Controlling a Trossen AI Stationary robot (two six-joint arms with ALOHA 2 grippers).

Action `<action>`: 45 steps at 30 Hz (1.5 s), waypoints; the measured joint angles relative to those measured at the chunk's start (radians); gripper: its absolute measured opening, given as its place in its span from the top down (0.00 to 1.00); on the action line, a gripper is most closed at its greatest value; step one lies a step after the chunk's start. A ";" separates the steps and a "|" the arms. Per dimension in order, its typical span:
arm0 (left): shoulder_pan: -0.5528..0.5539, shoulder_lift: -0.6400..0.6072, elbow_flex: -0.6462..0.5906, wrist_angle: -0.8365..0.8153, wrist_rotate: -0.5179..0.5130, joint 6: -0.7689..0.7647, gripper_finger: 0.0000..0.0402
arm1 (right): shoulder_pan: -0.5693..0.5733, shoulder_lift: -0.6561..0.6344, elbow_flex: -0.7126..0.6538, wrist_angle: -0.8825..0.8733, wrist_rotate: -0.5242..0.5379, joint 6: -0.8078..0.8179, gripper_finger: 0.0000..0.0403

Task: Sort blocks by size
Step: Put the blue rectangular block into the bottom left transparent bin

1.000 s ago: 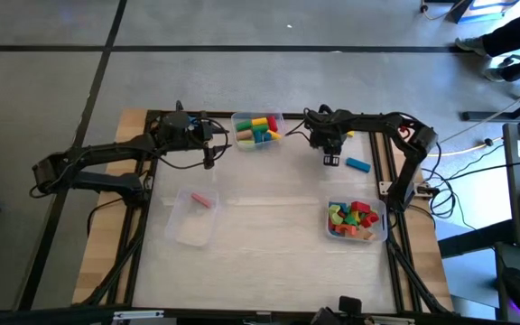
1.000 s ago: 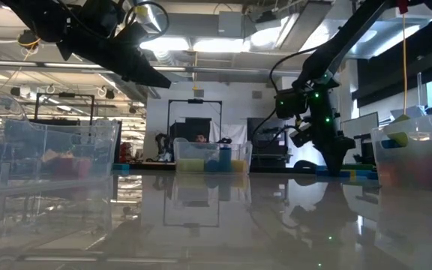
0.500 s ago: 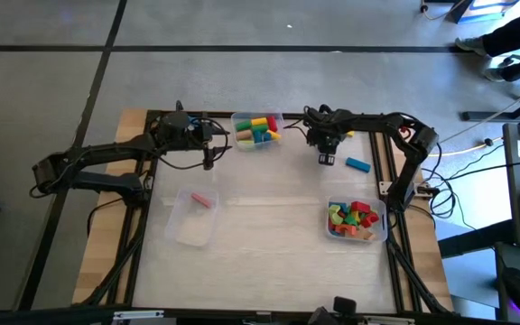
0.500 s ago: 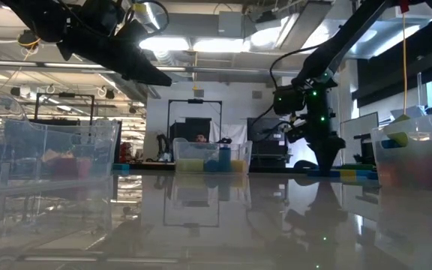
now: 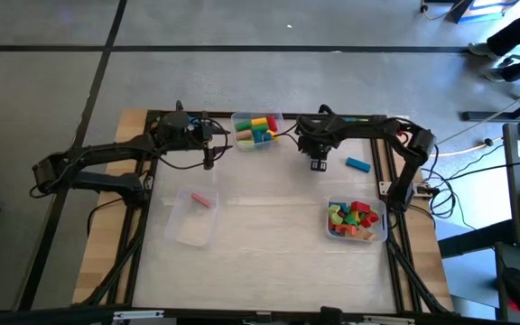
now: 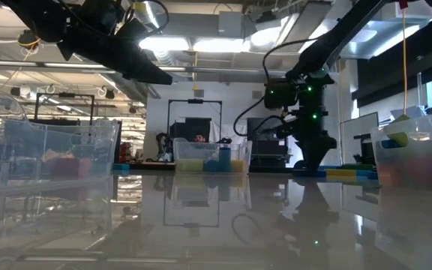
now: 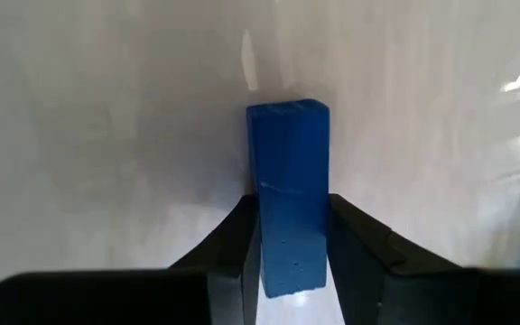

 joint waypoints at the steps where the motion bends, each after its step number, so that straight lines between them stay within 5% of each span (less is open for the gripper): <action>1: 0.000 0.000 0.000 0.003 0.000 0.000 0.46 | 0.013 0.000 0.000 0.009 -0.005 0.004 0.75; 22: 0.001 0.000 0.000 -0.001 0.000 -0.057 0.46 | 0.351 0.000 0.000 0.305 -0.014 0.047 0.75; 45: -0.019 -0.081 0.000 -0.004 0.000 -0.136 0.46 | 0.473 0.101 0.001 0.984 -0.308 0.118 0.75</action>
